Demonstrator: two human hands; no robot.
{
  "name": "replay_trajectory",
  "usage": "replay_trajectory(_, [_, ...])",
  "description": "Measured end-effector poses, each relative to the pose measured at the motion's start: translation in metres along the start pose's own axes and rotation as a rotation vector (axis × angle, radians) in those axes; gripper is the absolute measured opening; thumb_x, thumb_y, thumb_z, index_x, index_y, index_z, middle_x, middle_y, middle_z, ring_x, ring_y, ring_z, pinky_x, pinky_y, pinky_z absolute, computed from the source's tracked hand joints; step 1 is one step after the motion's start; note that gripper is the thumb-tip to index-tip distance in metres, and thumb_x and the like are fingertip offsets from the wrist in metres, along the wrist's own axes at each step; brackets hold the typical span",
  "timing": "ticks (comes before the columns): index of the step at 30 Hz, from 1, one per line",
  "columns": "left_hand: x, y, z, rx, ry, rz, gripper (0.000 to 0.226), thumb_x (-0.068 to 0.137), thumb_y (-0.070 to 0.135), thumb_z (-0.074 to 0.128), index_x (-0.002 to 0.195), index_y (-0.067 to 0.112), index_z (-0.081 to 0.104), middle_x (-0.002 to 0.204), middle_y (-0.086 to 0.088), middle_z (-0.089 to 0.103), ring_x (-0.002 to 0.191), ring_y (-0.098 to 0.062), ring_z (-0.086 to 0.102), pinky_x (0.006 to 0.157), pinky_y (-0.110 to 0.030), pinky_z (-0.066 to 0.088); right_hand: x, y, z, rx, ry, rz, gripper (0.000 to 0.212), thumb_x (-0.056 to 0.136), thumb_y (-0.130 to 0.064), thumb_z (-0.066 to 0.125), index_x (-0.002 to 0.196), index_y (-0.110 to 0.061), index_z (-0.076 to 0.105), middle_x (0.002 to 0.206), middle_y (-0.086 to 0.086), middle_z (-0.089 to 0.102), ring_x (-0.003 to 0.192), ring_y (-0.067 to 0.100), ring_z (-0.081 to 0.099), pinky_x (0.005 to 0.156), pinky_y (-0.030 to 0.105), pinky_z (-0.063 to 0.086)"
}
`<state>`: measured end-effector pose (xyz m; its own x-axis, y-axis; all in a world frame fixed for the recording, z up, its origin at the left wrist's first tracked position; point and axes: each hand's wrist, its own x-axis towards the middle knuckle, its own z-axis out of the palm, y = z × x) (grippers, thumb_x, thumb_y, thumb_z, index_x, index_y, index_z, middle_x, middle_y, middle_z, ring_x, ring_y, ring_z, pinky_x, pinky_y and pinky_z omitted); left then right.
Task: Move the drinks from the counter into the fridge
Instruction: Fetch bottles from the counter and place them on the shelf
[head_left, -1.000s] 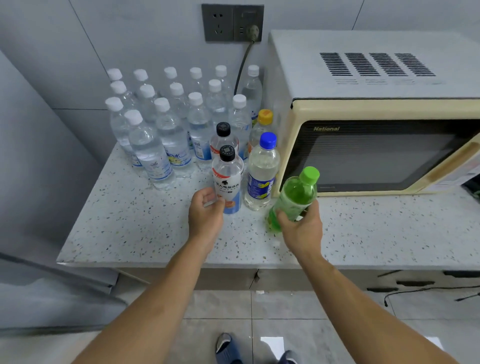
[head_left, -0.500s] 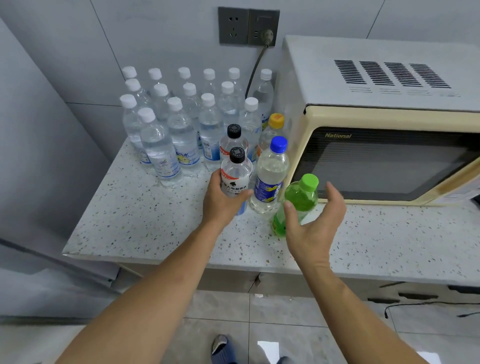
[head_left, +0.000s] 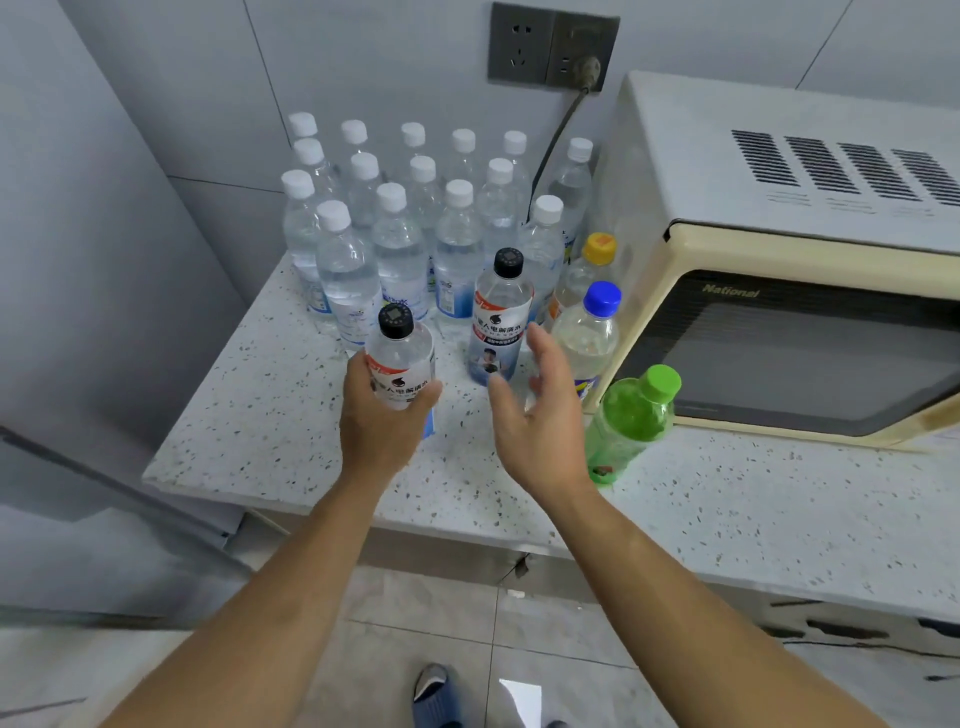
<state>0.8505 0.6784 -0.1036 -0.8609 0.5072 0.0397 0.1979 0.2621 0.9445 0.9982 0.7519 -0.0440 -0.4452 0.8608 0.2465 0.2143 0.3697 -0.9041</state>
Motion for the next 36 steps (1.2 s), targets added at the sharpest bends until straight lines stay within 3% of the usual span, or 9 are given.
replay_trajectory(2, [-0.001, -0.003, -0.007, 0.003, -0.019, -0.001, 0.064, 0.061, 0.053, 0.082, 0.112, 0.047, 0.044, 0.11, 0.018, 0.064, 0.096, -0.002, 0.064, 0.075, -0.027, 0.052, 0.013, 0.006, 0.019, 0.053, -0.085, 0.133, 0.076, 0.09, -0.017, 0.067, 0.154, -0.017, 0.026, 0.148, -0.007, 0.041, 0.124, -0.012, 0.041, 0.091, -0.006, 0.029])
replay_trajectory(4, [-0.003, -0.002, -0.01, -0.004, -0.027, 0.01, 0.063, 0.063, 0.048, 0.085, 0.111, 0.048, 0.043, 0.107, 0.023, 0.064, 0.093, 0.006, 0.063, 0.072, -0.021, 0.048, 0.028, 0.016, 0.036, 0.079, -0.076, 0.224, 0.084, 0.089, -0.017, 0.069, 0.156, -0.017, 0.017, 0.154, -0.003, 0.035, 0.131, 0.001, 0.041, 0.084, -0.009, 0.029])
replay_trajectory(9, [-0.01, 0.003, -0.018, 0.021, -0.029, 0.047, 0.064, 0.063, 0.053, 0.082, 0.109, 0.06, 0.038, 0.104, 0.042, 0.057, 0.091, 0.017, 0.058, 0.067, -0.011, 0.042, 0.063, 0.037, 0.061, 0.104, 0.064, 0.283, 0.096, 0.081, -0.018, 0.076, 0.155, -0.018, 0.015, 0.156, 0.002, 0.035, 0.142, 0.016, 0.037, 0.115, 0.027, 0.034])
replay_trajectory(13, [-0.012, -0.002, -0.026, 0.039, -0.054, 0.064, 0.065, 0.058, 0.059, 0.08, 0.11, 0.059, 0.04, 0.105, 0.037, 0.058, 0.093, 0.011, 0.06, 0.066, -0.007, 0.043, 0.083, 0.047, 0.076, 0.141, 0.154, 0.34, 0.097, 0.075, -0.021, 0.083, 0.151, -0.021, 0.023, 0.147, 0.004, 0.046, 0.133, 0.02, 0.049, 0.11, 0.042, 0.044])
replay_trajectory(19, [-0.009, -0.013, -0.023, 0.011, -0.137, 0.02, 0.07, 0.056, 0.058, 0.08, 0.11, 0.064, 0.036, 0.104, 0.044, 0.057, 0.093, 0.015, 0.06, 0.064, -0.002, 0.046, 0.092, 0.054, 0.083, 0.123, 0.257, 0.332, 0.074, 0.074, -0.014, 0.084, 0.132, -0.016, 0.037, 0.116, -0.001, 0.058, 0.099, 0.013, 0.061, 0.092, 0.034, 0.053])
replay_trajectory(23, [-0.016, -0.026, -0.016, -0.042, -0.144, -0.027, 0.072, 0.058, 0.053, 0.081, 0.115, 0.048, 0.037, 0.104, 0.045, 0.055, 0.092, 0.018, 0.059, 0.063, -0.003, 0.047, 0.078, 0.057, 0.074, 0.139, 0.175, 0.288, 0.073, 0.074, -0.016, 0.084, 0.132, -0.021, 0.04, 0.112, -0.009, 0.062, 0.097, 0.006, 0.063, 0.089, 0.031, 0.055])
replay_trajectory(27, [-0.017, -0.033, -0.013, -0.102, -0.132, -0.048, 0.069, 0.062, 0.045, 0.085, 0.114, 0.05, 0.039, 0.107, 0.04, 0.058, 0.094, 0.015, 0.061, 0.064, -0.001, 0.046, 0.051, 0.055, 0.065, 0.165, 0.084, 0.263, 0.072, 0.074, -0.02, 0.083, 0.132, -0.03, 0.04, 0.098, -0.031, 0.063, 0.089, -0.012, 0.062, 0.073, 0.009, 0.05])
replay_trajectory(32, [-0.023, -0.035, -0.02, -0.14, -0.172, -0.046, 0.068, 0.066, 0.039, 0.086, 0.113, 0.059, 0.042, 0.109, 0.033, 0.062, 0.096, 0.01, 0.064, 0.067, -0.005, 0.049, 0.017, 0.058, 0.047, 0.22, -0.017, 0.2, 0.07, 0.073, -0.019, 0.086, 0.132, -0.024, 0.048, 0.116, -0.007, 0.066, 0.106, 0.005, 0.064, 0.091, 0.027, 0.055])
replay_trajectory(36, [-0.046, -0.036, -0.028, -0.183, -0.189, -0.092, 0.06, 0.063, 0.044, 0.082, 0.109, 0.06, 0.047, 0.106, 0.029, 0.065, 0.094, 0.005, 0.067, 0.071, -0.014, 0.054, -0.012, 0.058, 0.033, 0.25, -0.086, 0.167, 0.071, 0.073, -0.013, 0.087, 0.134, -0.017, 0.049, 0.116, -0.007, 0.066, 0.105, 0.005, 0.065, 0.087, 0.02, 0.053])
